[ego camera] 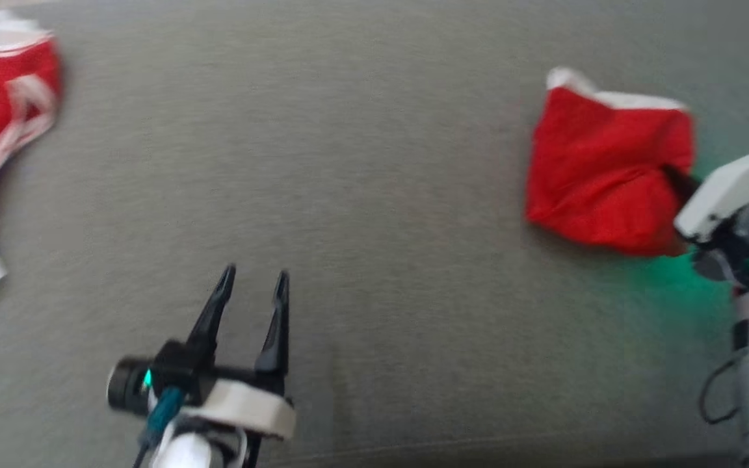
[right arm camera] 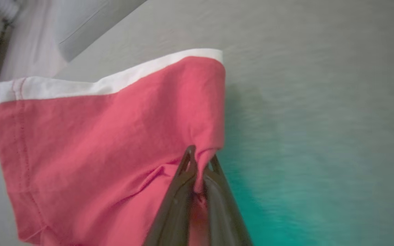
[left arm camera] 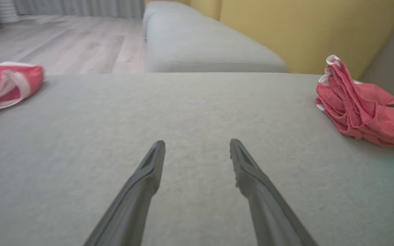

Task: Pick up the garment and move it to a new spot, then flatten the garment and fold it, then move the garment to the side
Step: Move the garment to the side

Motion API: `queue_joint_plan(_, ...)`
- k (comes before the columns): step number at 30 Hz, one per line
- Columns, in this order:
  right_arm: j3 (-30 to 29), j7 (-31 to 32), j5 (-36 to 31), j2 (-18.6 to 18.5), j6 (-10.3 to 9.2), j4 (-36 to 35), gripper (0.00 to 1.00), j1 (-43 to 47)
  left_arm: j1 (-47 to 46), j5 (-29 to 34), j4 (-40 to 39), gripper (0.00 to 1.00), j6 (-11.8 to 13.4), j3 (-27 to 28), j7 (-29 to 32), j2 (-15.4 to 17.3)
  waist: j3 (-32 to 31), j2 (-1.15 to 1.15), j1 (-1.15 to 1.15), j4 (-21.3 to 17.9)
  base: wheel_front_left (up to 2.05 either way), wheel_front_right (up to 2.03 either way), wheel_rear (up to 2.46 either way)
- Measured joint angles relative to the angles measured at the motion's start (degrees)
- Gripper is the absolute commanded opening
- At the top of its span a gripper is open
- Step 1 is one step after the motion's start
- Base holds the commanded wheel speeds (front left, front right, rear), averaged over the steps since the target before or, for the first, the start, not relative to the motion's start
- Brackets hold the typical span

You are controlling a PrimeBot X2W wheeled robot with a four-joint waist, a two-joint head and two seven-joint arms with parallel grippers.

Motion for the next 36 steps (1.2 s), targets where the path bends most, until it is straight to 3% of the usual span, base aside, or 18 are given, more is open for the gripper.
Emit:
queue_joint_plan(4,-2.44,-1.21,-2.81,-3.34,0.00,0.99,0.00,-1.04,-3.64,1.58,-0.59,1.00,-1.78,-0.51,0.00,0.10,2.61,0.00,0.00,-4.22,0.00,0.00,0.00)
queue_joint_plan(9,-4.89,-3.03,-9.10,-7.43,0.00,2.22,0.00,-6.17,-4.47,2.12,-1.12,1.00,-2.29,-0.67,0.00,0.20,7.09,0.00,0.00,-5.90,0.00,0.00,0.00)
queue_joint_plan(16,-9.01,-5.41,-24.21,-13.46,0.00,6.03,0.00,-14.24,-3.01,2.52,-1.92,1.00,-1.62,0.02,0.00,0.47,10.22,0.00,0.00,-3.16,0.00,0.00,0.00)
queue_joint_plan(23,-12.93,-6.11,-34.97,-15.55,0.00,7.55,0.02,-16.57,0.85,2.52,-3.25,1.00,-1.12,1.26,0.00,1.42,11.21,0.00,0.00,-1.20,0.00,0.00,0.00)
queue_joint_plan(24,-13.66,-6.33,-36.12,-15.46,0.00,7.73,0.47,-16.59,0.96,2.52,-3.36,1.00,-1.11,1.52,0.00,1.51,11.22,0.00,0.00,-1.25,0.00,0.00,0.00)
queue_joint_plan(25,-14.29,-7.12,-37.21,-15.19,0.00,7.86,0.47,-16.59,0.90,2.52,-3.46,1.00,-1.09,1.71,0.00,1.55,11.18,0.00,0.00,-1.38,0.00,0.00,0.00)
queue_joint_plan(26,-14.64,-7.97,-38.34,-14.88,0.00,7.99,1.00,-16.57,0.88,2.52,-3.59,1.00,-0.94,1.76,0.00,1.56,11.06,0.00,0.00,-1.58,0.00,0.00,0.00)
queue_joint_plan(30,-13.93,-13.07,-41.63,-13.23,0.00,8.25,1.00,-16.51,0.88,2.52,-3.61,1.00,-1.01,1.70,0.00,1.56,9.87,0.00,0.00,-2.67,0.00,0.00,0.00)
queue_joint_plan(36,-10.22,-23.25,-41.09,-10.71,0.00,5.75,1.00,-15.62,0.92,2.20,-3.20,1.00,-1.01,1.75,0.00,1.43,5.95,0.00,0.00,-4.13,0.00,0.00,0.00)
